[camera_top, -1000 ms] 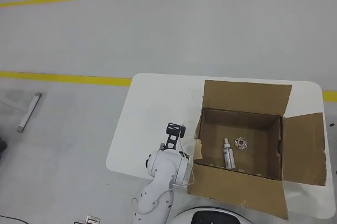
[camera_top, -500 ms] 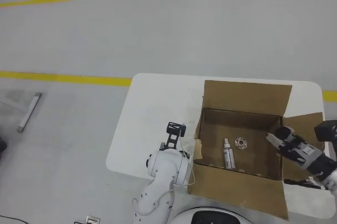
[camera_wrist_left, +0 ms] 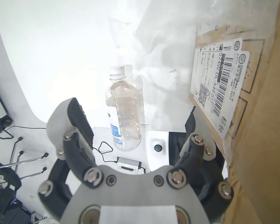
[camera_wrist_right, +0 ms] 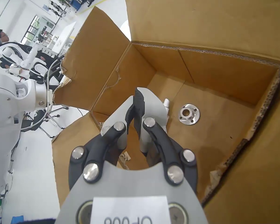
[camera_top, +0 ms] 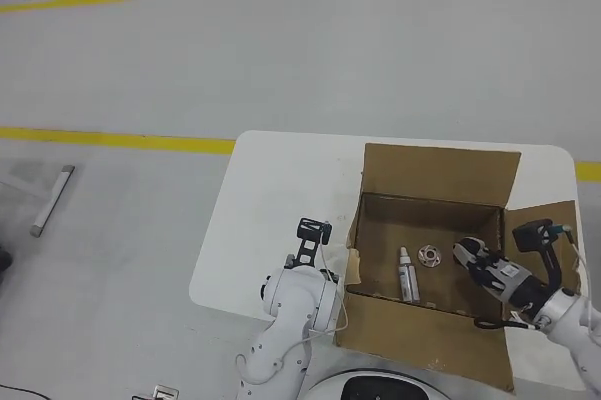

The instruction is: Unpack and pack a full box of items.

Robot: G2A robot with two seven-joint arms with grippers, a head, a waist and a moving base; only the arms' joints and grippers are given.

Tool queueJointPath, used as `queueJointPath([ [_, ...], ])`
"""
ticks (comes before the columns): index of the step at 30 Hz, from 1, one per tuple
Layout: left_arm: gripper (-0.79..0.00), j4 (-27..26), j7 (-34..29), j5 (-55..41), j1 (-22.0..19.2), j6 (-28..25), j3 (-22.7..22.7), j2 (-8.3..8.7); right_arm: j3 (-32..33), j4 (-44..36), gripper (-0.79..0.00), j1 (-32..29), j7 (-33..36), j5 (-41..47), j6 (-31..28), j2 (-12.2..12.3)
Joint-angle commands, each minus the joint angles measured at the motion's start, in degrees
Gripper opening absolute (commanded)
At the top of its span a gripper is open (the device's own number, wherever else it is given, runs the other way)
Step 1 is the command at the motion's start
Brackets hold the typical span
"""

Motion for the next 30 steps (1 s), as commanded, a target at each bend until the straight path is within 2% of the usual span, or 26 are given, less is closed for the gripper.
queueJointPath([
  [1,0.0,0.0,0.0,0.0,0.0,0.0,0.0,0.0,0.0,-0.1,-0.785,0.0,0.1,-3.5,0.7,0.1],
  [4,0.0,0.0,0.0,0.0,0.0,0.0,0.0,0.0,-1.4,-2.1,-0.785,0.2,0.9,-19.4,4.9,0.4],
  [8,0.0,0.0,0.0,0.0,0.0,0.0,0.0,0.0,-8.1,-2.8,-0.785,2.2,0.6,-39.8,14.5,0.3],
  [9,0.0,0.0,0.0,0.0,0.0,0.0,0.0,0.0,-11.0,-2.2,-0.785,2.8,0.9,-43.1,16.3,0.1],
  [11,0.0,0.0,0.0,0.0,0.0,0.0,0.0,0.0,-15.5,-0.7,-0.785,5.2,2.6,-42.8,20.0,-0.4],
  [14,0.0,0.0,0.0,0.0,0.0,0.0,0.0,0.0,-22.1,3.4,-0.785,9.9,5.6,-52.5,24.1,-1.0],
  [17,0.0,0.0,0.0,0.0,0.0,0.0,0.0,0.0,-28.1,9.3,-0.785,14.9,7.4,-55.2,26.6,-1.9],
  [21,0.0,0.0,0.0,0.0,0.0,0.0,0.0,0.0,-33.0,15.6,-0.785,20.0,6.2,-54.6,27.9,-3.1],
  [30,0.0,0.0,0.0,0.0,0.0,0.0,0.0,0.0,-33.0,15.6,-0.785,20.0,6.2,-54.6,27.9,-3.1],
])
